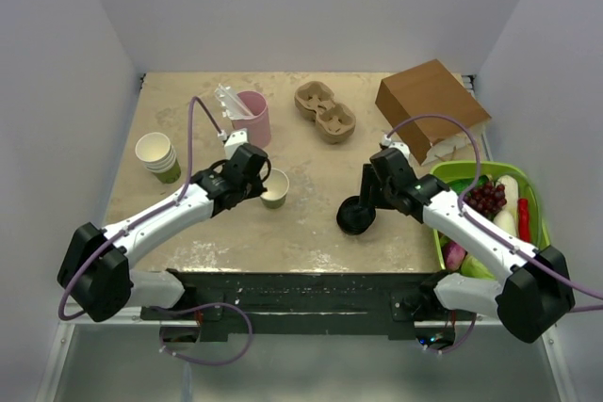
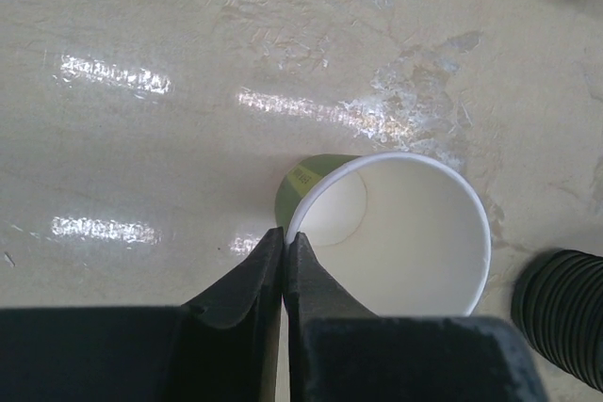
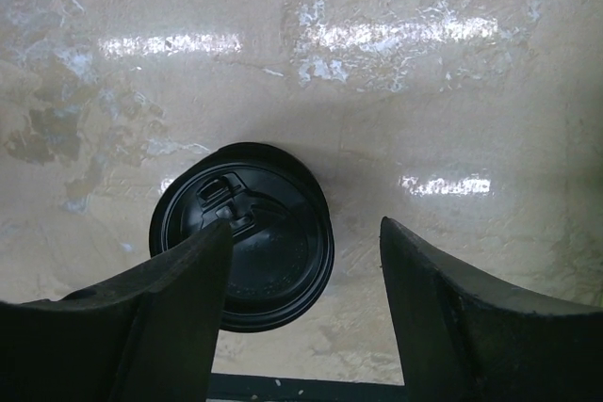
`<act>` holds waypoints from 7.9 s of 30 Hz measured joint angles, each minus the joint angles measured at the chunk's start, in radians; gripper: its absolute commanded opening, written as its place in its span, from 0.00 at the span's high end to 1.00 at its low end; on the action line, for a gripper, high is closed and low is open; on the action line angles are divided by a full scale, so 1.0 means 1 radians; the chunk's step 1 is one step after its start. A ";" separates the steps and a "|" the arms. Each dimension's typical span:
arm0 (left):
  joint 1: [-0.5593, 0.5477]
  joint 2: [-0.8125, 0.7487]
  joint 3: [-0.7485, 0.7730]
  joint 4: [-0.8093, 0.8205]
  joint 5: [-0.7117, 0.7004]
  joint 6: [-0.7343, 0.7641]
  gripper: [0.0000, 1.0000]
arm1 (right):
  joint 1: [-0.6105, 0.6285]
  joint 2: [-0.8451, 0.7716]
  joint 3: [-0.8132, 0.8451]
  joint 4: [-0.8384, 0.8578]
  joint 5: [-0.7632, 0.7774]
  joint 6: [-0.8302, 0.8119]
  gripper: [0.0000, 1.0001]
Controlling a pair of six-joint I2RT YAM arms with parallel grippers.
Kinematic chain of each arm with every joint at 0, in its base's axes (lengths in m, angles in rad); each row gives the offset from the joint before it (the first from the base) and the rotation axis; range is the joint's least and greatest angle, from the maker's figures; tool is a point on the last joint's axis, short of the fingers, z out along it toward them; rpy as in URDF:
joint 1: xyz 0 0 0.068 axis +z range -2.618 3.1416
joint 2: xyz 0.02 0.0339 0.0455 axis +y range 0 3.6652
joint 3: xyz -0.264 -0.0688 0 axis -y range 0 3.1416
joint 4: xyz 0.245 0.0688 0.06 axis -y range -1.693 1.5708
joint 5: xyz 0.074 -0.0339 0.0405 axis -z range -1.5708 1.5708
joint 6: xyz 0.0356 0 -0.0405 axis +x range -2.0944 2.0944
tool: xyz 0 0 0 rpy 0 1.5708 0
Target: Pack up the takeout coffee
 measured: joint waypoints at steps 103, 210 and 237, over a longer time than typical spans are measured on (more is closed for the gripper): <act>-0.191 0.095 0.144 0.288 0.529 0.135 1.00 | -0.019 -0.282 0.079 0.050 -0.409 -0.239 0.85; 0.173 -0.611 -0.166 0.051 0.507 0.013 0.01 | 0.237 0.335 0.231 0.644 -0.564 -0.042 0.79; 0.173 -0.397 -0.307 0.238 0.363 -0.005 0.00 | 0.191 0.469 0.231 0.689 -0.593 0.094 0.53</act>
